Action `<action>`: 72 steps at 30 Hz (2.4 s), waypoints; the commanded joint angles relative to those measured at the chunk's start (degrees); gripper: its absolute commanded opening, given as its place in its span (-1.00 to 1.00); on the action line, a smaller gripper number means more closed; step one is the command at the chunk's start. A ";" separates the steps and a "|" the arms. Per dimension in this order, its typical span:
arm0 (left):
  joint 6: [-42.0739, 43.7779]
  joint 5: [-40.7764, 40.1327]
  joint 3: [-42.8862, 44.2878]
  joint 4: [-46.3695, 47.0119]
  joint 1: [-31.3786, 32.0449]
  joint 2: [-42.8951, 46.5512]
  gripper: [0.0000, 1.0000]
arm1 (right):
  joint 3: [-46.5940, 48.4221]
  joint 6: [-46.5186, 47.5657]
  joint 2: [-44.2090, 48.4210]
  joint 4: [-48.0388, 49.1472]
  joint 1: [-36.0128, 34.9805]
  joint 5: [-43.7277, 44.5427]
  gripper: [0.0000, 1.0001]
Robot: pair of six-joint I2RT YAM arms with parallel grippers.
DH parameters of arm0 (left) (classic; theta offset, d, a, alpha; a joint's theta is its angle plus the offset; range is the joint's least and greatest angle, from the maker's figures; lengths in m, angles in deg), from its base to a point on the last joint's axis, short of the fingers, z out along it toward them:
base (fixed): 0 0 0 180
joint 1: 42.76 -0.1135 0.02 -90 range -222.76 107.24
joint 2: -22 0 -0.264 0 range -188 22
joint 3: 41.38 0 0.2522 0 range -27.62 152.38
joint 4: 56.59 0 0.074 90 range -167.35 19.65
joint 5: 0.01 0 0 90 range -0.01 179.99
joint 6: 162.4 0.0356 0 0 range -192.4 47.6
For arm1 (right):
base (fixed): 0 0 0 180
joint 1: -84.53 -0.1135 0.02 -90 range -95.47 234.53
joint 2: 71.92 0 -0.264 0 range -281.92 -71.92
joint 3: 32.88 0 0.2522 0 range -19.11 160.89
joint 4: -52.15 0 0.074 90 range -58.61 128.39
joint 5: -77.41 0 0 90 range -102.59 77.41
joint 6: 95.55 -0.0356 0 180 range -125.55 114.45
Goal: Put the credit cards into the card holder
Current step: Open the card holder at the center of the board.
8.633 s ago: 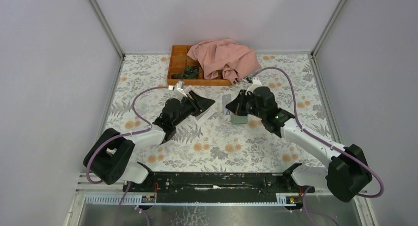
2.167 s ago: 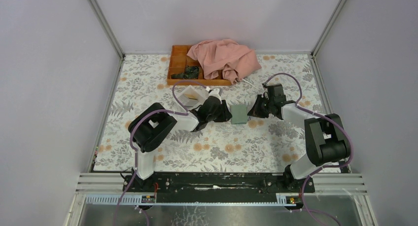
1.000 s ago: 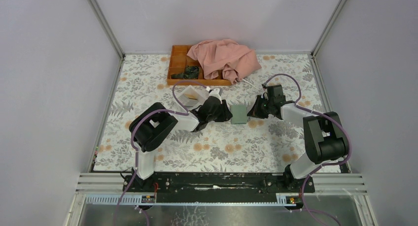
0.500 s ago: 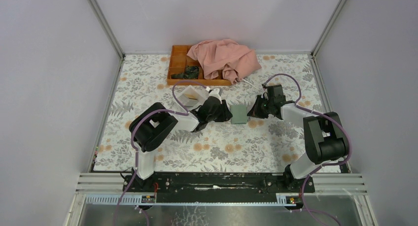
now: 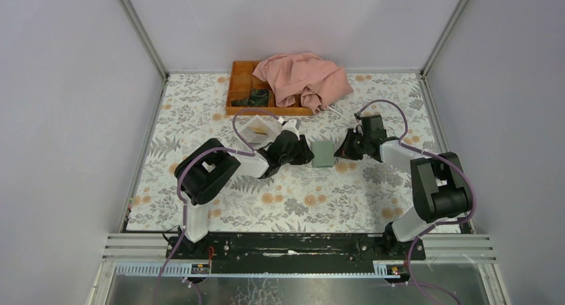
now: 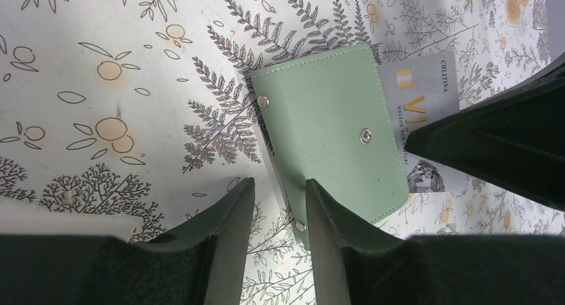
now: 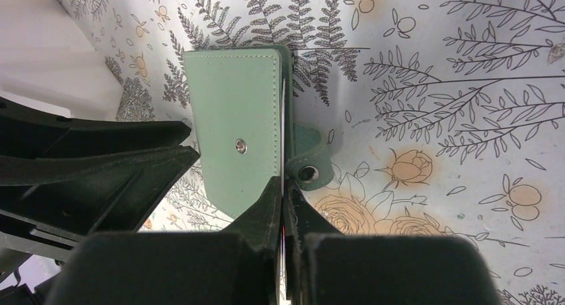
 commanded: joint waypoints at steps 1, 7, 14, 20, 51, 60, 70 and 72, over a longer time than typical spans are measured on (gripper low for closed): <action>0.34 -1.79 -3.00 -8.70 0.28 -3.82 -0.15 | -0.04 -0.30 2.75 1.23 0.33 -1.20 -1.00; 0.34 -1.78 -3.22 -8.70 0.25 -3.91 -0.14 | 0.15 -0.39 2.89 1.18 0.34 -1.37 -1.00; 0.43 -1.82 -3.22 -8.78 0.22 -3.88 -0.14 | 0.19 -0.31 2.60 1.27 0.34 -1.33 -1.00; 0.43 -1.81 -3.22 -8.78 0.27 -4.08 -0.15 | 0.24 -0.38 2.45 1.54 0.34 -1.42 -1.00; 0.34 -1.68 -3.43 -8.53 0.25 -4.87 -0.14 | 0.37 -0.09 1.37 1.80 0.37 -1.11 -1.00; 0.25 -1.65 -3.59 -8.29 0.24 -5.04 -0.14 | 0.38 0.14 1.07 1.91 0.43 -0.58 -1.00; 0.25 -1.62 -4.00 -7.83 0.27 -5.43 -0.15 | 0.33 -0.21 0.95 2.65 0.45 -1.13 -1.00; 0.18 -1.67 -4.19 -7.73 0.26 -5.38 -0.15 | 0.25 -0.25 1.17 2.90 0.44 -1.40 -1.00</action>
